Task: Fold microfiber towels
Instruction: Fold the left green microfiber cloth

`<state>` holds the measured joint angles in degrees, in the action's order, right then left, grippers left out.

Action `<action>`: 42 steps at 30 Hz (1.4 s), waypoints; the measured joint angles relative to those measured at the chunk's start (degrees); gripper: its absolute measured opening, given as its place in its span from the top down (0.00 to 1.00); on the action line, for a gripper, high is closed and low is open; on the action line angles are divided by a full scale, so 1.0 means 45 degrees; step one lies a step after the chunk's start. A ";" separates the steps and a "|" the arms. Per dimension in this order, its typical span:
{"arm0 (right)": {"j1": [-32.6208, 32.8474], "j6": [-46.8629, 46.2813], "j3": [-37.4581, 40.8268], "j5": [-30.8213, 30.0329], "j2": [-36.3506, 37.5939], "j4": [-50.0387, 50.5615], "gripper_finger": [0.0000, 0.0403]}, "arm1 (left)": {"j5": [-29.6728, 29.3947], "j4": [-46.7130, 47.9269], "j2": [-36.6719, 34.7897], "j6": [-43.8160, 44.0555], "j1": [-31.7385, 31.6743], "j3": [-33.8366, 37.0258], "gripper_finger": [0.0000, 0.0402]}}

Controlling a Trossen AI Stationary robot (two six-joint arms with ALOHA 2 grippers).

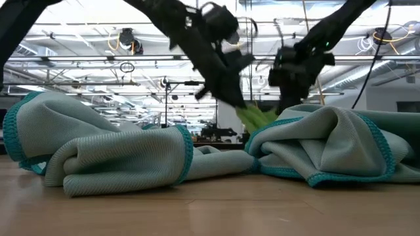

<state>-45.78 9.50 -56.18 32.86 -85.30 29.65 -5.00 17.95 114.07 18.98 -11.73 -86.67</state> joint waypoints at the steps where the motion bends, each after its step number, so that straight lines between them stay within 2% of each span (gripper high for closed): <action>1: 0.0000 -0.0118 0.0000 -0.0010 0.0288 -0.0361 0.99 | -0.0478 -0.0021 -0.0327 -0.0118 -0.0053 0.0000 0.99; 6: -0.0087 -0.0315 0.0000 -0.0021 0.1334 -0.2994 0.99 | -0.3484 -0.0242 -0.1484 -0.1409 -0.0382 -0.0010 0.98; 8: -0.0159 -0.0327 -0.0015 -0.0027 0.1577 -0.4057 0.99 | -0.3896 -0.0268 -0.1876 -0.1900 -0.0563 -0.0010 0.98; 12: -0.0257 -0.0351 0.0061 0.0041 0.1814 -0.4111 1.00 | -0.3546 0.1209 -0.2256 -0.2159 -0.0792 -0.0034 0.99; 14: -0.0257 -0.0272 0.0547 0.0099 0.1910 -0.3812 1.00 | -0.3220 0.2609 -0.2202 -0.2202 -0.0700 -0.0014 0.98; 17: -0.0202 -0.0074 0.1654 0.0748 0.2006 -0.4050 1.00 | -0.2918 0.3643 -0.1822 -0.2418 -0.0406 -0.0019 0.99; 22: -0.0015 0.0243 0.3364 0.1596 0.2388 -0.4356 1.00 | -0.1607 0.3324 -0.1255 -0.3351 0.0124 0.0262 0.98; 27: 0.0193 -0.0217 0.4466 0.2086 0.3317 -0.4356 1.00 | -0.0956 0.3128 -0.1086 -0.3417 0.0889 0.0491 0.98; 32: 0.0308 -0.0317 0.4643 0.1017 0.3929 -0.5517 1.00 | -0.1752 0.2350 -0.1123 -0.4076 0.1009 0.0505 0.98; 35: 0.0303 -0.0299 0.4643 -0.0192 0.3894 -0.7644 1.00 | -0.2348 0.1128 -0.1173 -0.4290 0.0623 0.0523 0.99; 38: 0.0154 -0.0300 0.4639 -0.1537 0.3521 -1.0036 1.00 | -0.3680 0.0382 -0.1173 -0.4479 0.0017 0.0520 0.97; 40: -0.0141 -0.0611 0.4639 -0.1661 0.3213 -1.1301 1.00 | -0.4180 0.0011 -0.1193 -0.4744 -0.0430 0.0520 0.97; 42: -0.0392 -0.1246 0.4634 -0.1646 0.3099 -1.1711 1.00 | -0.3972 0.0076 -0.1434 -0.4770 -0.0840 0.0500 0.99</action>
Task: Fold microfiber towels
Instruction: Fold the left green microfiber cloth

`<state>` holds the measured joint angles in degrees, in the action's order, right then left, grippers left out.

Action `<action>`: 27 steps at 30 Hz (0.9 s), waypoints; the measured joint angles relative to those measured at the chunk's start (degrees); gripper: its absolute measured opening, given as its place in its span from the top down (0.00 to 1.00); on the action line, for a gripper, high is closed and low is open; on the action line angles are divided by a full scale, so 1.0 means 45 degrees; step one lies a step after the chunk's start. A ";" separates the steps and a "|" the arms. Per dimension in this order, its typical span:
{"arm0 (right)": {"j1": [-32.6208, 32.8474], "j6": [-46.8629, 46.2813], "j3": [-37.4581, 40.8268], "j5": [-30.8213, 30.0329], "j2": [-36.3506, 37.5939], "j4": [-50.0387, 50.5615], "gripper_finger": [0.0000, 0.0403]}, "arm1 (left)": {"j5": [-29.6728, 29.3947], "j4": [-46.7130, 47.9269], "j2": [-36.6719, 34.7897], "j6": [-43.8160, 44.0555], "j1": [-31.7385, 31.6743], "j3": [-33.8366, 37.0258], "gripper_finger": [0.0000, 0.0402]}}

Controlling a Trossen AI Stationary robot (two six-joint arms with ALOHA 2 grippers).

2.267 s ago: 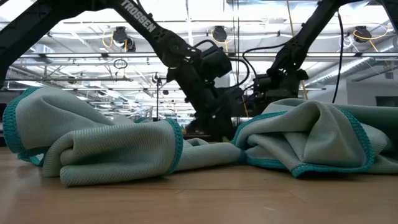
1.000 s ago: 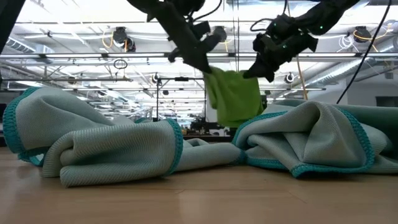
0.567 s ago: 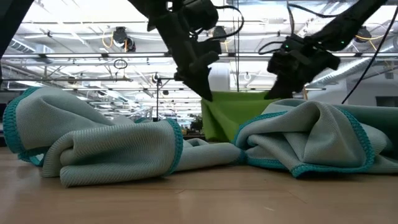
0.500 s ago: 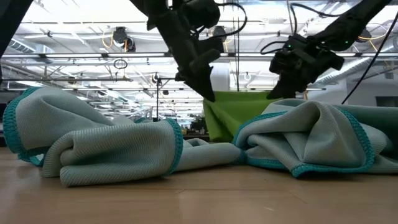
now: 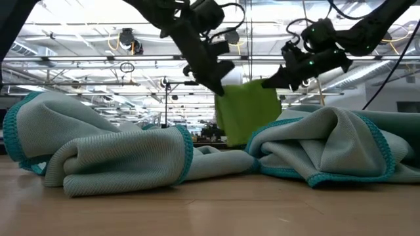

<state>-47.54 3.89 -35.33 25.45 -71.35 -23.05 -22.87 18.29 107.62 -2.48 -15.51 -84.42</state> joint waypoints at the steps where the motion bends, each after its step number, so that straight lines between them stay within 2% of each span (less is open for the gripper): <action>1: -0.0068 -0.0177 0.0000 0.0068 0.0001 0.0260 1.00 | 0.0268 -0.0043 -0.0084 0.0035 -0.0135 -0.0030 0.99; 5: 0.0007 0.0044 0.0769 0.1660 0.0004 0.1224 1.00 | 0.1492 0.0875 -0.0220 0.0467 -0.0076 0.0047 0.98; 7: 0.0276 0.0016 0.1765 0.1822 -0.0010 0.1030 1.00 | 0.2154 0.0785 0.0096 0.0746 0.0196 0.0433 0.98; 9: 0.0504 -0.0235 0.2813 0.2168 -0.0015 0.0525 1.00 | 0.2820 0.0595 0.0395 0.1008 0.0525 0.1046 0.99; 15: 0.1409 -0.2446 0.5155 0.3491 0.0299 -0.1551 1.00 | 0.3679 -0.0668 0.0434 0.1587 0.1690 0.2356 0.99; 20: 0.2264 -0.3586 0.5421 0.3737 0.0908 -0.1644 1.00 | 0.4655 -0.0584 0.0431 0.2271 0.2236 0.2365 0.97; 25: 0.2437 -0.4958 0.5421 0.5482 0.1257 -0.1338 1.00 | 0.5976 -0.0589 0.0253 0.2860 0.2476 0.2367 0.99; 27: 0.2437 -0.5238 0.5421 0.5558 0.1271 -0.0728 1.00 | 0.6022 -0.0627 0.0241 0.2974 0.2488 0.2356 0.99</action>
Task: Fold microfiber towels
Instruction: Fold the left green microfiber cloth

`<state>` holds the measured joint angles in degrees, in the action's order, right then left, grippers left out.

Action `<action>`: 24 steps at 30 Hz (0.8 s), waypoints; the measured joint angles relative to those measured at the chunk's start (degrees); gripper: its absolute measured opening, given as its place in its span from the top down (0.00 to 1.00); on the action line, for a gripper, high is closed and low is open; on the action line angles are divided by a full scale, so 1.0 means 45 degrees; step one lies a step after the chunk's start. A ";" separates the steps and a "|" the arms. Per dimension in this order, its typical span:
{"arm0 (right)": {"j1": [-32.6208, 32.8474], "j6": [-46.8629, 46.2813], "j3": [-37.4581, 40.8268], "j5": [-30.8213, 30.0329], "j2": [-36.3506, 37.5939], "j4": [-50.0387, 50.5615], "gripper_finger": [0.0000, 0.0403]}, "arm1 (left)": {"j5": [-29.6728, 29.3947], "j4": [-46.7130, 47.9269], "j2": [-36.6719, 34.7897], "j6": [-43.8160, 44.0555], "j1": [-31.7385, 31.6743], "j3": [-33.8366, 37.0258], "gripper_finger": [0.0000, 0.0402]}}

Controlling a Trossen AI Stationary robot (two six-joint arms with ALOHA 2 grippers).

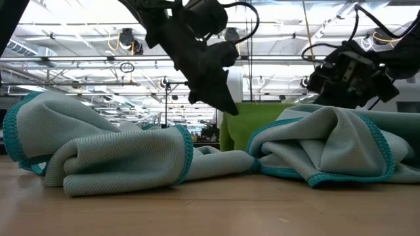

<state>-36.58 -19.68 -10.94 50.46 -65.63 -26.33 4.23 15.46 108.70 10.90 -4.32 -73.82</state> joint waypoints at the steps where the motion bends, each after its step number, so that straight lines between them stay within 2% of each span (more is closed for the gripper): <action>1: 0.0001 -0.0006 0.0000 -0.0244 -0.0008 0.0333 1.00 | -0.0045 -0.0008 0.0018 0.0000 -0.0005 0.0001 0.98; 4: 0.0000 0.0255 -0.0015 -0.1086 -0.0008 0.1157 1.00 | -0.0595 -0.0155 0.0151 -0.0158 -0.0096 0.0000 0.96; 8: 0.0000 0.0556 -0.0019 -0.1368 -0.0025 0.1484 1.00 | -0.0699 -0.0295 0.0221 -0.0362 -0.0441 0.0010 0.98; 14: 0.0000 -0.0648 -0.0024 -0.3078 -0.0023 0.1461 1.00 | -0.0994 -0.0578 0.0215 -0.0529 -0.0948 0.0019 0.96; 16: 0.0000 -0.0690 -0.0024 -0.3204 -0.0028 0.1438 1.00 | -0.0996 -0.0654 0.0215 -0.0678 -0.1055 0.0137 0.95; 19: -0.0003 -0.0774 -0.0034 -0.2219 -0.0028 0.1366 1.00 | -0.0503 -0.0574 0.0215 -0.0544 -0.1154 0.0243 0.96; 22: 0.0109 -0.1376 -0.0017 -0.0067 -0.0033 0.1228 1.00 | 0.1416 -0.0620 0.0114 0.0110 -0.1170 0.0248 0.98; 24: 0.0257 -0.1956 -0.0008 0.0848 -0.0034 0.1131 1.00 | 0.2807 -0.0945 0.0094 0.0486 -0.1023 0.0253 0.97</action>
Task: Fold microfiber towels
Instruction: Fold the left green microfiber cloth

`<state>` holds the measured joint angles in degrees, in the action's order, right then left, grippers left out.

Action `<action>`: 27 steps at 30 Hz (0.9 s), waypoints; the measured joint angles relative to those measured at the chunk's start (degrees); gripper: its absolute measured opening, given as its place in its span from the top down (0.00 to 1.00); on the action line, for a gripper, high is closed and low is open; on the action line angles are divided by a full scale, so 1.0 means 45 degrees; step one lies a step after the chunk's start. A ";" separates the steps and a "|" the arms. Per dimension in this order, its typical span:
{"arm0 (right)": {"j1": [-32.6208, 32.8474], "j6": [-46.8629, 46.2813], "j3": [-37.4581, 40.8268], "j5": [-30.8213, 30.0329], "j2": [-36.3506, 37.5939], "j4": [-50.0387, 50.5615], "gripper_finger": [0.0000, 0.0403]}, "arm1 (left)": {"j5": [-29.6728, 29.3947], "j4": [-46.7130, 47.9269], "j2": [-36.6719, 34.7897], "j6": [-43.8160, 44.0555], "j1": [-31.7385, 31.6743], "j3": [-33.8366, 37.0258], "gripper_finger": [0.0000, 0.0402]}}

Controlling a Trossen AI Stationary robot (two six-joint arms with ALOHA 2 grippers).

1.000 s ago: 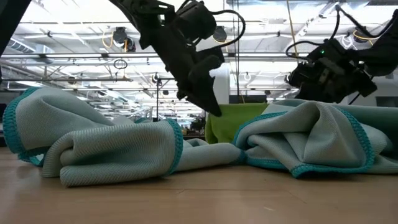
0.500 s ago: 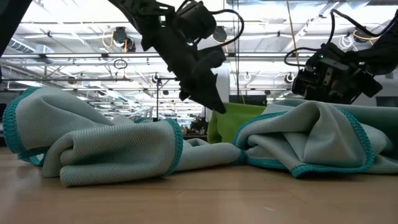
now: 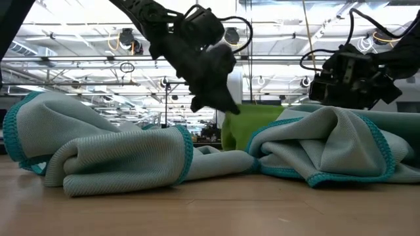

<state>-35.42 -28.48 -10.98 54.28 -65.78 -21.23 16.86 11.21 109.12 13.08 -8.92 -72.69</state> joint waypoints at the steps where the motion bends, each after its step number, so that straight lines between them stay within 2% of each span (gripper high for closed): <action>1: 0.0076 -0.0181 0.0005 0.0208 -0.0003 0.0017 1.00 | 0.0350 -0.0180 0.0000 0.0090 0.0100 0.0001 0.96; 3: 0.0156 -0.0144 0.0013 0.0060 -0.0003 0.0121 1.00 | 0.0147 -0.0334 0.0000 0.0026 0.0320 0.0015 0.96; 7: 0.0145 0.0145 0.0013 -0.1911 -0.0008 0.0409 1.00 | -0.1718 -0.0347 0.0257 -0.0071 0.0424 0.0010 0.98; 10: 0.0141 0.0177 0.0013 -0.2780 -0.0013 0.0570 1.00 | -0.2074 -0.0560 0.0783 0.0230 0.0268 0.0010 0.98; 16: 0.0151 -0.0179 0.0013 -0.3400 -0.0008 0.1553 0.97 | -0.2174 -0.1141 0.1647 0.1265 0.0144 0.0008 0.86; 19: 0.0146 -0.0723 0.0012 -0.4261 0.0006 0.1941 0.90 | -0.3249 -0.1088 0.1695 0.1819 0.0190 0.0010 0.79; 22: 0.0151 -0.1127 0.0003 -0.4788 0.0006 0.1920 0.79 | -0.4176 -0.1044 0.1650 0.1898 0.0273 0.0014 0.73; 27: 0.0141 -0.2741 -0.0226 -0.5069 -0.0008 0.2161 0.57 | -0.4484 -0.0166 0.1300 0.2061 0.0309 -0.0443 0.62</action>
<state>-34.79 -40.81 -11.99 31.46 -65.82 -11.51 -3.32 10.47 114.97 22.36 -7.53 -74.68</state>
